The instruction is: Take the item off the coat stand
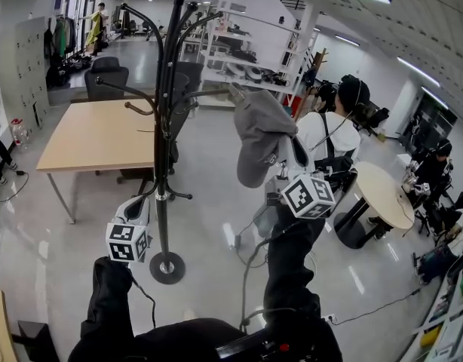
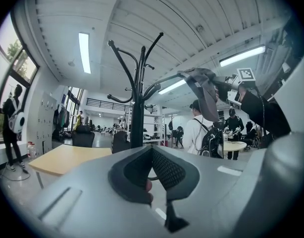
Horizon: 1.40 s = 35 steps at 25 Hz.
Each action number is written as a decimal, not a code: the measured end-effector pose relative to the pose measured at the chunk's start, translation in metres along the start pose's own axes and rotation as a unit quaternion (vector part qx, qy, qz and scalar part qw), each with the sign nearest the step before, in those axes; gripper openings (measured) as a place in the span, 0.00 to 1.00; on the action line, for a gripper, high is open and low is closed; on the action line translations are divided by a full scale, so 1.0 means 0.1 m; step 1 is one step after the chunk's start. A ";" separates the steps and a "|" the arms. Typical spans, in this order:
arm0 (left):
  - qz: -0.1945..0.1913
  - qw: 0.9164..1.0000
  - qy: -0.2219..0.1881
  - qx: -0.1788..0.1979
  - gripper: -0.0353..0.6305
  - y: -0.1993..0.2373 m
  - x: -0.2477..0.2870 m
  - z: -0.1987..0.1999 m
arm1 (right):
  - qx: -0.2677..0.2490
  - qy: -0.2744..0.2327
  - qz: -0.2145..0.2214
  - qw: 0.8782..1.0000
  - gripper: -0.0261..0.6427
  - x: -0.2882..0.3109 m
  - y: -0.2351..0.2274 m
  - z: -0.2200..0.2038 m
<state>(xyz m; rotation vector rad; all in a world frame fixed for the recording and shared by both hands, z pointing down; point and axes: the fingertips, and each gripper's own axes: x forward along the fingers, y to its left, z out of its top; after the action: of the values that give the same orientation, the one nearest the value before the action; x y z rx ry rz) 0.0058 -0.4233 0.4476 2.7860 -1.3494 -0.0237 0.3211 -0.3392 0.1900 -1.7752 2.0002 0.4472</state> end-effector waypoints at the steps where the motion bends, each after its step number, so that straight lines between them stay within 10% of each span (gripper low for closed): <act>1: -0.002 1.000 0.000 0.000 0.06 -0.02 0.01 0.01 | -0.002 0.001 -0.001 1.000 0.11 -0.01 -0.01 0.01; 35: -0.023 1.000 0.003 -0.012 0.06 -0.19 -0.26 -0.12 | -0.006 0.055 -0.029 0.998 0.11 -0.68 0.06 -0.35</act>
<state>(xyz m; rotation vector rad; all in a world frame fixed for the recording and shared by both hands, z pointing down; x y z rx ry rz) 0.0052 -0.3907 0.4581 2.7950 -1.2735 -0.0322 0.3174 -0.2981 0.2545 -1.8983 2.0168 0.3503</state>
